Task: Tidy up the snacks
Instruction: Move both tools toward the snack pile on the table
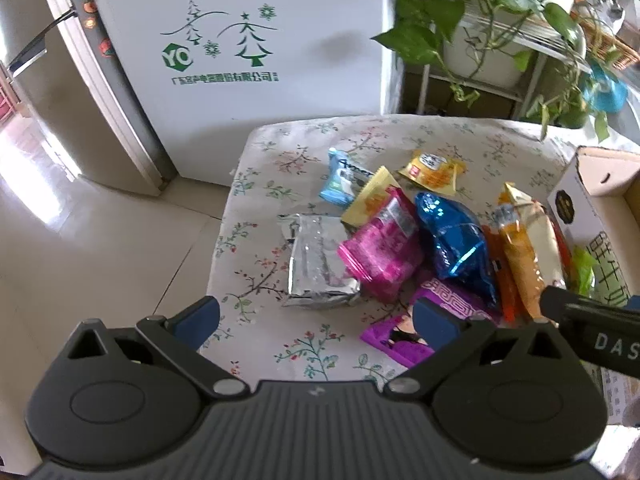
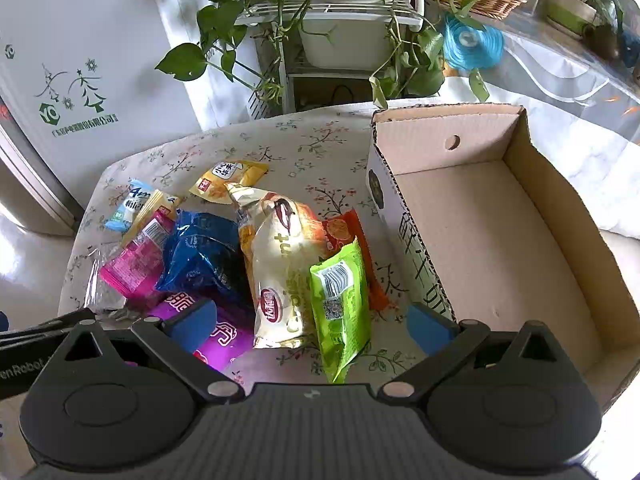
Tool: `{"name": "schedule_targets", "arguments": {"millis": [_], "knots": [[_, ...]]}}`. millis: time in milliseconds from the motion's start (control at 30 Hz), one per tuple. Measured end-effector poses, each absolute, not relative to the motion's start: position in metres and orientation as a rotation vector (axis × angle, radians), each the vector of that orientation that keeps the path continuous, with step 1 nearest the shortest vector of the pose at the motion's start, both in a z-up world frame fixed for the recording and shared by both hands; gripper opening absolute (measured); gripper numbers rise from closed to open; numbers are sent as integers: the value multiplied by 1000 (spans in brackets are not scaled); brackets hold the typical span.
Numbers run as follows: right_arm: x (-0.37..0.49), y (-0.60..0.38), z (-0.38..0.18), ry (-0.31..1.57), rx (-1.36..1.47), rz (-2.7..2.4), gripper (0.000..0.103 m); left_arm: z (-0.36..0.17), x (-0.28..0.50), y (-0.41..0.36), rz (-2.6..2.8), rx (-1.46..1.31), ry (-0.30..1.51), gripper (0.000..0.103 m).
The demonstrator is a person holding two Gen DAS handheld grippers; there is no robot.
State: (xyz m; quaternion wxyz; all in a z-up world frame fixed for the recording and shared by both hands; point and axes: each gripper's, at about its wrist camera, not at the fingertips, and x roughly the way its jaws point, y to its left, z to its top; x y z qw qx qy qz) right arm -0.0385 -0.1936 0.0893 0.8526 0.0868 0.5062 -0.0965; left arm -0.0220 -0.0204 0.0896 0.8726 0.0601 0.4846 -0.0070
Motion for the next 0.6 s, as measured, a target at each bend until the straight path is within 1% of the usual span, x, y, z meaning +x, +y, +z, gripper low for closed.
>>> {"name": "schedule_targets", "arguments": {"millis": [600], "knots": [[-42,-183,88,1072,115,-195,103,84,-24,-19,7,155,1018,101]]}}
